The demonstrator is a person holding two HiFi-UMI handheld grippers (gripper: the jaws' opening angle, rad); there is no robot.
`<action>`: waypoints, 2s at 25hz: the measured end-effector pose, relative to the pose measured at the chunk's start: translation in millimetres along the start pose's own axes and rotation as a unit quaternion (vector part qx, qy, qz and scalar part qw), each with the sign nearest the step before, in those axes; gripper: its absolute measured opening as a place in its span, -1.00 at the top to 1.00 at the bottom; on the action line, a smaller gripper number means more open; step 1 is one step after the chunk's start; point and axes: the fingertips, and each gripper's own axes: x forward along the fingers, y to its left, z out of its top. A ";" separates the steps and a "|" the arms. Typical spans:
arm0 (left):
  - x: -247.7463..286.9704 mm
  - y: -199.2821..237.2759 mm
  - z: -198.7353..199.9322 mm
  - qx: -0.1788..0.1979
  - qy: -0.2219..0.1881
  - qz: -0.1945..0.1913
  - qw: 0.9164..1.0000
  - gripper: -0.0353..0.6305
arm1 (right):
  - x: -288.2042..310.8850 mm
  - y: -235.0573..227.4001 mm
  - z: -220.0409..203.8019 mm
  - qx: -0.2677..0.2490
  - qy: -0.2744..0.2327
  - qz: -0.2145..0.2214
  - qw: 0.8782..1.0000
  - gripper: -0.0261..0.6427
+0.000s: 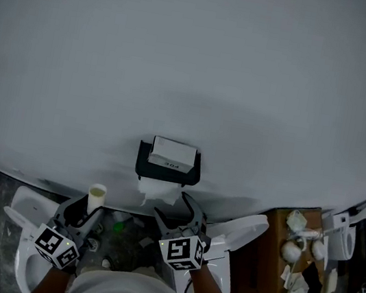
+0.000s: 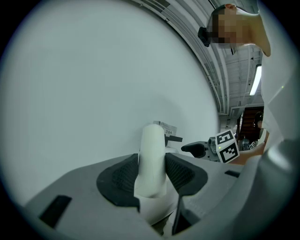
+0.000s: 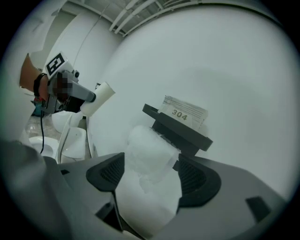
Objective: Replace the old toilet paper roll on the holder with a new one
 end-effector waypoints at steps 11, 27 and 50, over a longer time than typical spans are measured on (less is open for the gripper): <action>3.7 -6.2 11.8 0.014 -0.008 0.016 1.000 0.33 | -18.1 -43.3 -24.2 0.169 -0.013 -0.018 0.985 0.92; -30.2 17.7 43.3 0.020 -0.061 0.071 0.995 0.33 | -105.9 -112.3 1.9 0.289 -0.142 -0.079 0.943 0.93; -68.5 21.8 43.7 0.007 -0.078 0.071 0.994 0.34 | -136.0 -85.0 26.5 0.235 -0.135 -0.120 0.955 0.93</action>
